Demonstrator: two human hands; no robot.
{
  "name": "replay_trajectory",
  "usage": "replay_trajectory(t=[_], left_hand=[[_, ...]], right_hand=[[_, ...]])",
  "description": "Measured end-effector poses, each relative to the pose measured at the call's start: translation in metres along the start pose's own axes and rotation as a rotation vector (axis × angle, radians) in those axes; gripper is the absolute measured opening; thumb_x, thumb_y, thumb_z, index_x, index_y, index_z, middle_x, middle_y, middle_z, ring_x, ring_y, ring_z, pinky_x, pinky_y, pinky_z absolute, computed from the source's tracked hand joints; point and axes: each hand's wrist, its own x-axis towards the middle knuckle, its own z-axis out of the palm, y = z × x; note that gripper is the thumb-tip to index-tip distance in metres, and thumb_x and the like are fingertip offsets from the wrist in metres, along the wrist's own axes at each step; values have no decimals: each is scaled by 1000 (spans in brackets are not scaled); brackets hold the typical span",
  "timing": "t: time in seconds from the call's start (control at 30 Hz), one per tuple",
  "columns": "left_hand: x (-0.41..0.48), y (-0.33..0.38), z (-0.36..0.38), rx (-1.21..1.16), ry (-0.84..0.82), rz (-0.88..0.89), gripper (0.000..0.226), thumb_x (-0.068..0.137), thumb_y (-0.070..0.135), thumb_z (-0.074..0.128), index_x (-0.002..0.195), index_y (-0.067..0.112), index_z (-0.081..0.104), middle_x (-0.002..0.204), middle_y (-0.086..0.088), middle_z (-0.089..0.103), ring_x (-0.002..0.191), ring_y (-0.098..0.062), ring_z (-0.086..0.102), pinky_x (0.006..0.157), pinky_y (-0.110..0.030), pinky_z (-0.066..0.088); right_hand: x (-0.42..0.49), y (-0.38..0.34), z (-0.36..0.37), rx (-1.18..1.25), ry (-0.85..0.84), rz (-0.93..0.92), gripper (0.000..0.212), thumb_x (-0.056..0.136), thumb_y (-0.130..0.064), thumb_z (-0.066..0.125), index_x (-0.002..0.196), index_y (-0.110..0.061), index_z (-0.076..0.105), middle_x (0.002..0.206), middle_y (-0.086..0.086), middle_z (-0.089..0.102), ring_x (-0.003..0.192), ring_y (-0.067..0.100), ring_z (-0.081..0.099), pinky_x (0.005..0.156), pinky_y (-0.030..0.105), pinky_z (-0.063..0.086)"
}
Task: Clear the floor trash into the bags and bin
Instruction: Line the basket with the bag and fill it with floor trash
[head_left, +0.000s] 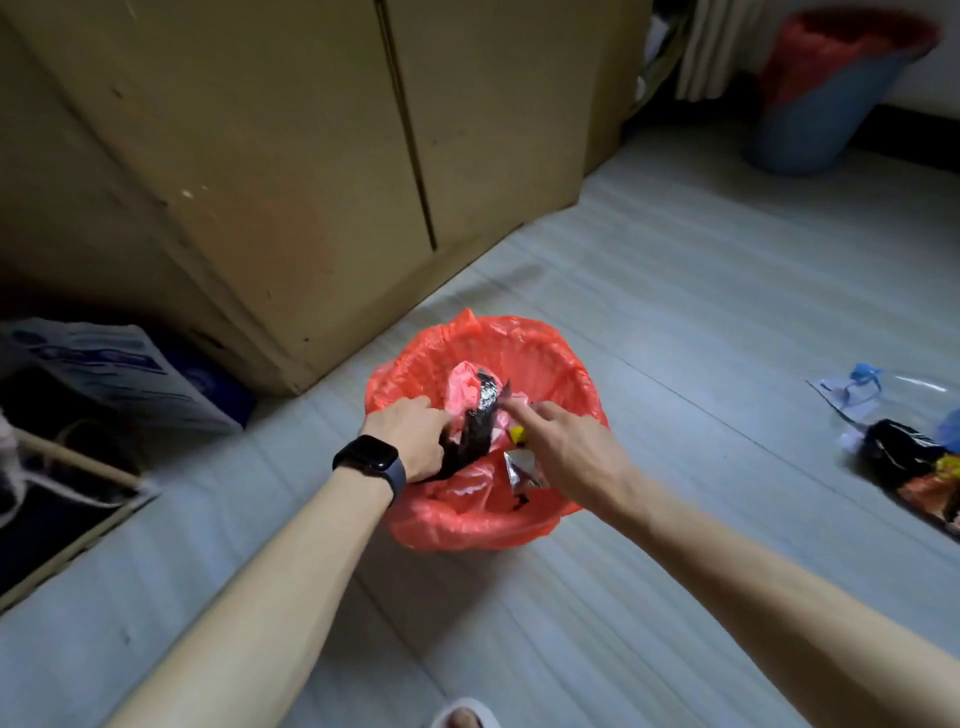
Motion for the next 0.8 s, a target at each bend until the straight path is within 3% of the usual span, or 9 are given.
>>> replay_trajectory(t=[0.1, 0.2, 0.3, 0.43, 0.53, 0.7, 0.8], left_hand=[[2, 8, 7, -58, 55, 20, 30, 87, 28, 59, 115, 18, 52, 93, -1, 41, 97, -33, 56, 72, -46, 47], [8, 13, 6, 13, 102, 29, 25, 87, 19, 53, 112, 19, 51, 111, -6, 44, 98, -33, 56, 68, -46, 42], [15, 16, -7, -15, 148, -2, 17, 87, 24, 53, 104, 20, 55, 113, -6, 47, 101, -32, 57, 68, -42, 46], [23, 24, -40, 100, 236, -10, 27, 85, 25, 55, 111, 18, 58, 119, -7, 51, 110, -32, 58, 78, -43, 47], [29, 62, -75, 138, 317, 46, 28, 88, 22, 54, 115, 14, 58, 117, -12, 50, 109, -36, 58, 77, -45, 46], [31, 166, -118, -16, 475, 281, 23, 83, 16, 55, 106, 14, 58, 112, -16, 49, 106, -41, 56, 81, -48, 45], [24, 245, -107, -99, 434, 464, 24, 81, 18, 54, 106, 18, 57, 113, -14, 49, 105, -39, 55, 81, -47, 44]], right_hand=[[3, -6, 9, -52, -115, 20, 46, 95, -28, 51, 140, -33, 44, 119, 5, 56, 93, 37, 66, 67, 41, 54], [6, -6, 3, 9, -164, 19, 29, 92, -36, 53, 119, -35, 63, 110, 1, 65, 100, 31, 65, 71, 39, 55], [-10, -1, -16, 76, -51, -1, 42, 84, -48, 40, 111, -37, 70, 111, -4, 67, 102, 23, 65, 77, 38, 56], [-50, 18, -37, 176, 127, 57, 19, 84, -30, 60, 97, -29, 74, 129, 2, 64, 118, 22, 61, 84, 41, 55], [-86, 35, -54, 142, 163, 137, 17, 85, -26, 61, 98, -24, 73, 124, 1, 65, 110, 26, 64, 84, 41, 54], [-118, 69, -73, 102, 286, 335, 18, 88, -32, 55, 90, -23, 71, 106, 1, 68, 97, 24, 64, 81, 32, 51], [-140, 99, -58, 153, 292, 539, 24, 90, -34, 50, 90, -21, 71, 102, 4, 65, 94, 24, 62, 81, 31, 48]])
